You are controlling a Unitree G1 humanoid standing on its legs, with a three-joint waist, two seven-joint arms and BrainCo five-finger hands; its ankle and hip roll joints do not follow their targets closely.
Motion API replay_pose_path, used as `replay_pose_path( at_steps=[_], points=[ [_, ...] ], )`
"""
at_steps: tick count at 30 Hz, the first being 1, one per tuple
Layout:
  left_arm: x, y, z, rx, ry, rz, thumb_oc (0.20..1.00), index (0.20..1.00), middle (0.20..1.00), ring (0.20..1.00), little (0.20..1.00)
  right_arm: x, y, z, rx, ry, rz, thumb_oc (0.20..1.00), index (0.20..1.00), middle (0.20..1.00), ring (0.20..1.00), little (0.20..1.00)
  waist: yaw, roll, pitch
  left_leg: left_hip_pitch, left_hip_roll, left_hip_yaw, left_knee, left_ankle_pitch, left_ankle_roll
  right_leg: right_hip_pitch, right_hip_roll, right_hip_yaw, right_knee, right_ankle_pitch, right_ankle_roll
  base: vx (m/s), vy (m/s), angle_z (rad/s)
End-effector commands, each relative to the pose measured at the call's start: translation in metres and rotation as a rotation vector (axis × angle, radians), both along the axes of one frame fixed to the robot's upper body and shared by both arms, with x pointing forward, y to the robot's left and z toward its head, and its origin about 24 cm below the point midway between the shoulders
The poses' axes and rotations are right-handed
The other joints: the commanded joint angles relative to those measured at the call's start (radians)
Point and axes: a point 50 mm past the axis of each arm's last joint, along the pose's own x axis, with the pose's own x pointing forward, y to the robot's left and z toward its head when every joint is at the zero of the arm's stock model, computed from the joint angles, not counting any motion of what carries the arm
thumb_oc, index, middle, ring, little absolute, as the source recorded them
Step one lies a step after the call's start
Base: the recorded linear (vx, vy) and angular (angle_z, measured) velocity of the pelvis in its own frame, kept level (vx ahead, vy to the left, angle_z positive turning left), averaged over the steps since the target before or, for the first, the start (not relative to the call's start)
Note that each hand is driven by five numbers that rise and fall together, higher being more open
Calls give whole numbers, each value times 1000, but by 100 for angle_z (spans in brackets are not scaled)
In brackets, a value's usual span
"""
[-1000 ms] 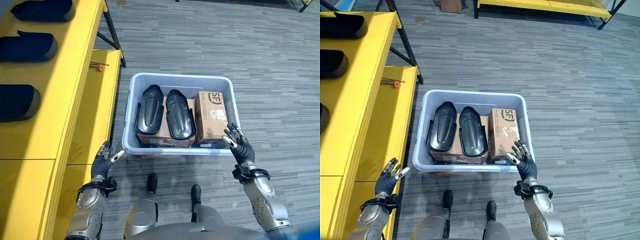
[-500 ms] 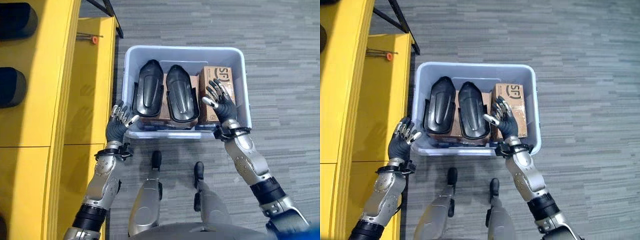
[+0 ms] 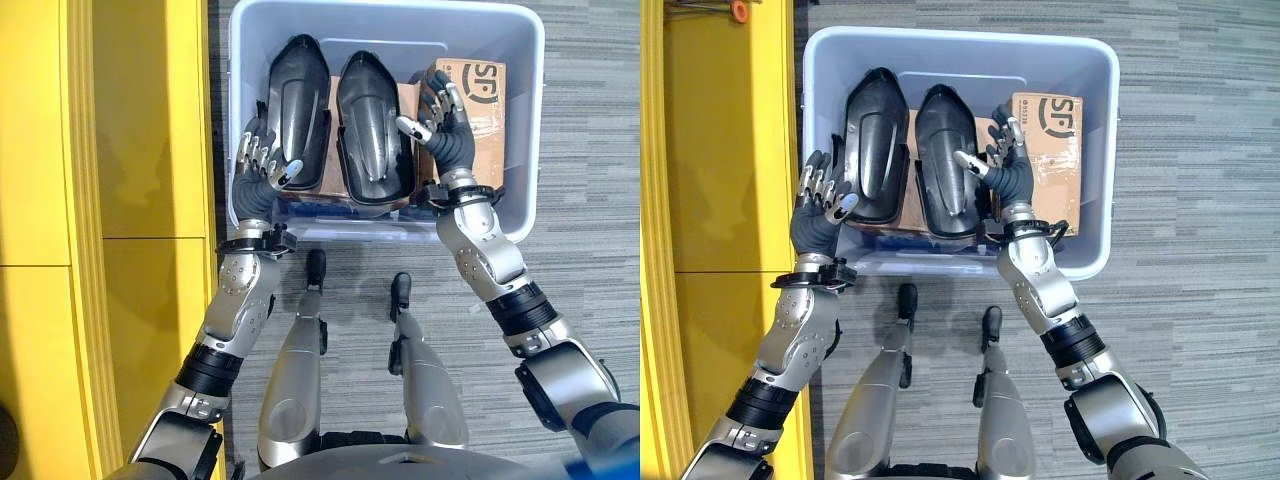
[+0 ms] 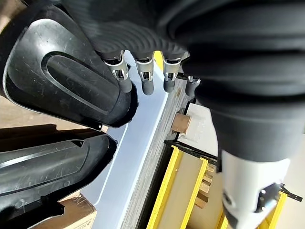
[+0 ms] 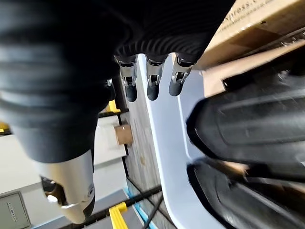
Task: Move parts from the plastic box to the shelf.
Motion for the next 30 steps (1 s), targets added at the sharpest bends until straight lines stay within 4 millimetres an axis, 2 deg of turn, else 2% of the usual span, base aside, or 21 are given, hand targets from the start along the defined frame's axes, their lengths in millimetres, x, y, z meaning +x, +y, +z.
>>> replay_pose_path(
  at_steps=[1,10,16,22,30],
  points=[
    [-17,3,18,-48,-128,4,1000,1000,1000,1000,1000,-6,-3,25,18,-148,-45,1000,1000,1000,1000,1000,2,-11,-69,-30,44,-29,56,-40,-32,-95,-57,-12,93,36,31,0,0,0],
    [-17,-4,30,-56,-183,-26,1000,1000,1000,1000,1000,11,-6,39,-72,-165,-139,1000,1000,1000,1000,1000,9,-3,-49,-43,42,-35,44,-31,-35,-122,-52,-12,104,29,25,0,0,0],
    [-17,-6,33,-59,-198,-38,1000,1000,1000,1000,1000,21,-7,40,-101,-135,-168,1000,1000,1000,1000,1000,16,3,-39,-46,39,-39,37,-27,-34,-127,-51,-13,110,24,23,0,0,0],
    [-17,-8,37,-63,-214,-45,1000,1000,1000,1000,1000,30,-6,31,-127,-75,-185,1000,1000,1000,1000,1000,21,5,-29,-47,38,-46,32,-25,-32,-128,-50,-13,111,22,20,0,0,0],
    [-16,-10,41,-74,-231,-52,1000,1000,1000,1000,1000,46,-16,10,-127,57,-247,1000,1000,1000,1000,1000,30,14,-12,-64,30,-49,37,-24,-32,-137,-53,-18,109,24,17,0,0,0]
  ],
)
